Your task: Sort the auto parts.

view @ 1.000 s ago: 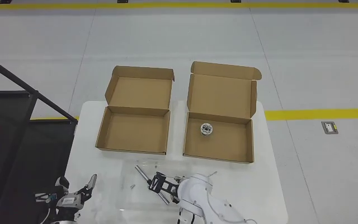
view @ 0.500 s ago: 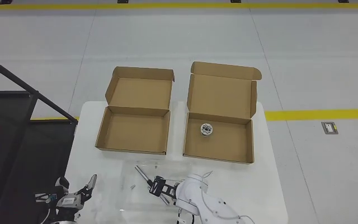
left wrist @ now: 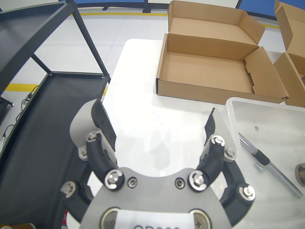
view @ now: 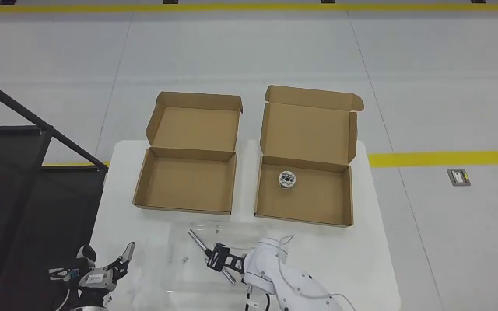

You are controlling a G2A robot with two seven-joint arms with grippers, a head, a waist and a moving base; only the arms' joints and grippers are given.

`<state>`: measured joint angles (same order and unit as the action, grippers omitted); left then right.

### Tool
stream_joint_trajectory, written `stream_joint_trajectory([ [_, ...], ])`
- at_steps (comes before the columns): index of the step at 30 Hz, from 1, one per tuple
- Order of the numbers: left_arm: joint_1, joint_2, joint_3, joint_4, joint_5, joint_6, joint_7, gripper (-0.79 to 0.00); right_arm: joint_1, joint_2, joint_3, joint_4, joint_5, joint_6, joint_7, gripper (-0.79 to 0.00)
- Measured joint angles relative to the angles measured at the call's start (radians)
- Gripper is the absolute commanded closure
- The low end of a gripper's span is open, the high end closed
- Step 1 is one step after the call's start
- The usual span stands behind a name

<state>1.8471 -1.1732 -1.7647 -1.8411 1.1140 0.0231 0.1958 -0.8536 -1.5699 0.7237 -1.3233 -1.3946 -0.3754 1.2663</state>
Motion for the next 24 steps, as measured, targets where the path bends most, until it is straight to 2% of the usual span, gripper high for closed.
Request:
stream_joint_trajectory([
  [7, 0.0, 0.0, 0.0, 0.0, 0.0, 0.0, 0.0, -0.785, -0.03, 0.02, 0.078, -0.108, 0.042, -0.037, -0.094, 0.0],
  [16, 0.0, 0.0, 0.0, 0.0, 0.0, 0.0, 0.0, -0.785, -0.197, 0.087, 0.338, -0.453, 0.083, -0.15, -0.318, 0.0],
  [20, 0.0, 0.0, 0.0, 0.0, 0.0, 0.0, 0.0, -0.785, -0.24, 0.106, 0.455, -0.534, 0.073, -0.119, -0.403, 0.0],
  [24, 0.0, 0.0, 0.0, 0.0, 0.0, 0.0, 0.0, -0.785, -0.221, 0.112, 0.532, -0.503, 0.045, -0.022, -0.451, 0.0],
])
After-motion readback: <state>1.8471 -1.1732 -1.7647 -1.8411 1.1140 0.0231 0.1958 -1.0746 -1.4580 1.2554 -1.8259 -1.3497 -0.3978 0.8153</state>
